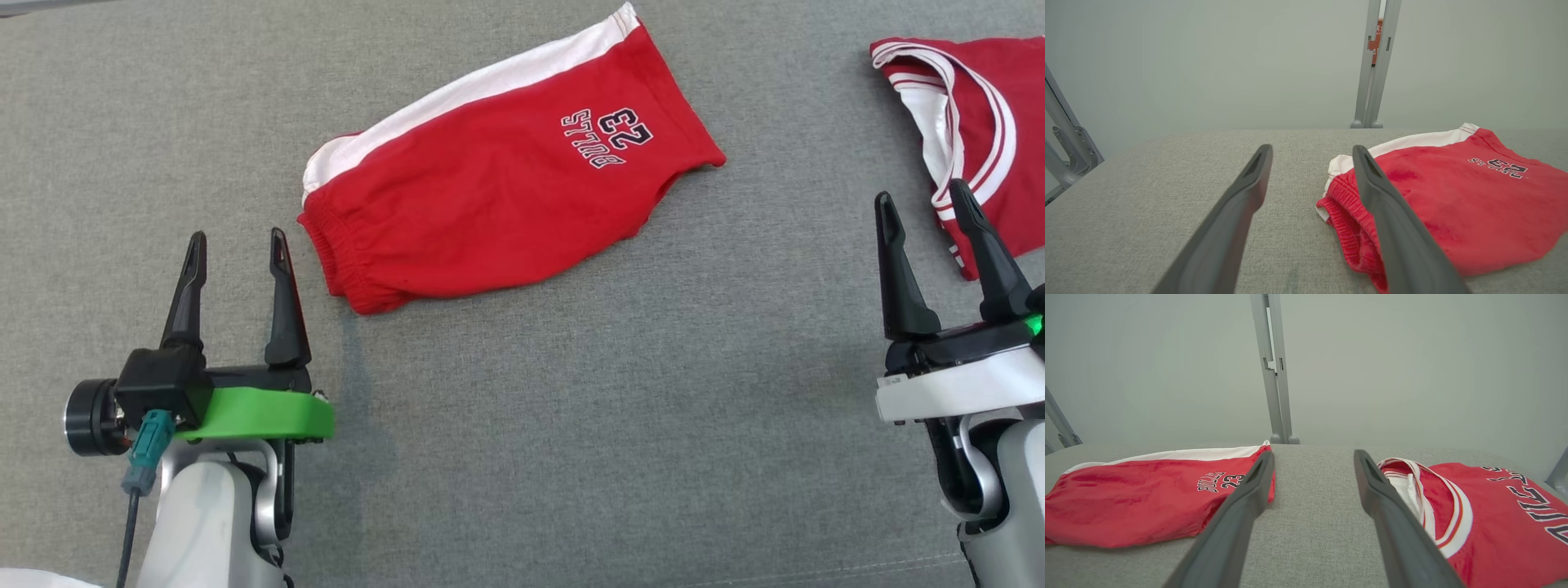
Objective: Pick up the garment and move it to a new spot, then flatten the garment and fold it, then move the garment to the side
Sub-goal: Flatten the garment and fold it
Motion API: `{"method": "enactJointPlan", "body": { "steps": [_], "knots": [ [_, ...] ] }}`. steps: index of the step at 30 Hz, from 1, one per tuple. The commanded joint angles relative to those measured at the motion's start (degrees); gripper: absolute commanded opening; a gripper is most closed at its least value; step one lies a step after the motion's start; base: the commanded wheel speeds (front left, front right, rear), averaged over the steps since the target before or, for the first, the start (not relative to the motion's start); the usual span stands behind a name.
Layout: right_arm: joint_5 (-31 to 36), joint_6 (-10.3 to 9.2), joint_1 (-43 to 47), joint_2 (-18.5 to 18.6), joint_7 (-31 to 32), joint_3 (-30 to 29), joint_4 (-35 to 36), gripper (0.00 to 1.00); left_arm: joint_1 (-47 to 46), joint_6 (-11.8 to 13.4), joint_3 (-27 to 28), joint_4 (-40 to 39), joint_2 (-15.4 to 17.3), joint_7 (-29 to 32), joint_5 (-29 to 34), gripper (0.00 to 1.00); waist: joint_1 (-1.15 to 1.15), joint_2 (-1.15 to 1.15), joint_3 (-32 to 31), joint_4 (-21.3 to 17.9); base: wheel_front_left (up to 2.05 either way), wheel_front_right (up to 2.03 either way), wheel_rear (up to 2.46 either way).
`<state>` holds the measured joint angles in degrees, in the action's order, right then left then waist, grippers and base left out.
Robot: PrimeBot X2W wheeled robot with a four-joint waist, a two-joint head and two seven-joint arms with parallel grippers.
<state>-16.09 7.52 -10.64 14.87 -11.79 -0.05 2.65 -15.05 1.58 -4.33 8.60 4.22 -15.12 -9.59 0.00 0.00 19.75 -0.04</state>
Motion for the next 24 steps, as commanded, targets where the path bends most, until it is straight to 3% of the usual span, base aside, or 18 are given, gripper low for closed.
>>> {"method": "enactJointPlan", "body": {
  "steps": [1, 8, 13, 23, 24],
  "knots": [
    [0.27, -0.07, -0.99, 0.62, 0.62, -0.12, 0.26, 1.00, -1.10, -0.13, -0.20, -0.43, -0.10, 0.00, 0.49, 1.00, 0.00, 0.00, 0.90, 0.78, 0.00, 0.00, 0.00],
    [0.07, -0.07, -8.02, 5.45, 4.87, 2.76, -3.83, 1.00, -5.36, -0.97, -3.14, -2.28, -0.77, 0.00, 0.82, 1.00, 0.00, 0.00, 6.51, 5.65, 0.00, 0.00, 0.00],
    [-1.52, -0.07, -16.21, 8.36, 7.54, 8.48, -11.20, 1.00, -8.48, -0.76, -5.58, -3.62, -1.15, 0.00, 0.06, 1.00, 0.00, 0.00, 10.68, 9.62, 0.00, 0.00, 0.00],
    [-8.00, -0.02, -25.67, 9.19, 11.46, 18.31, -29.58, 1.00, -10.31, 1.10, -8.51, -4.46, -1.27, 0.00, -2.02, 1.00, 0.00, 0.00, 12.12, 12.44, 0.00, 0.00, 0.00],
    [-9.12, -0.03, -25.50, 8.97, 11.45, 19.11, -30.18, 0.73, -10.18, 1.20, -8.53, -4.54, -1.27, 0.00, -1.97, 1.00, 0.00, 0.00, 11.96, 12.33, 0.00, 0.00, 0.00]
  ]
}}
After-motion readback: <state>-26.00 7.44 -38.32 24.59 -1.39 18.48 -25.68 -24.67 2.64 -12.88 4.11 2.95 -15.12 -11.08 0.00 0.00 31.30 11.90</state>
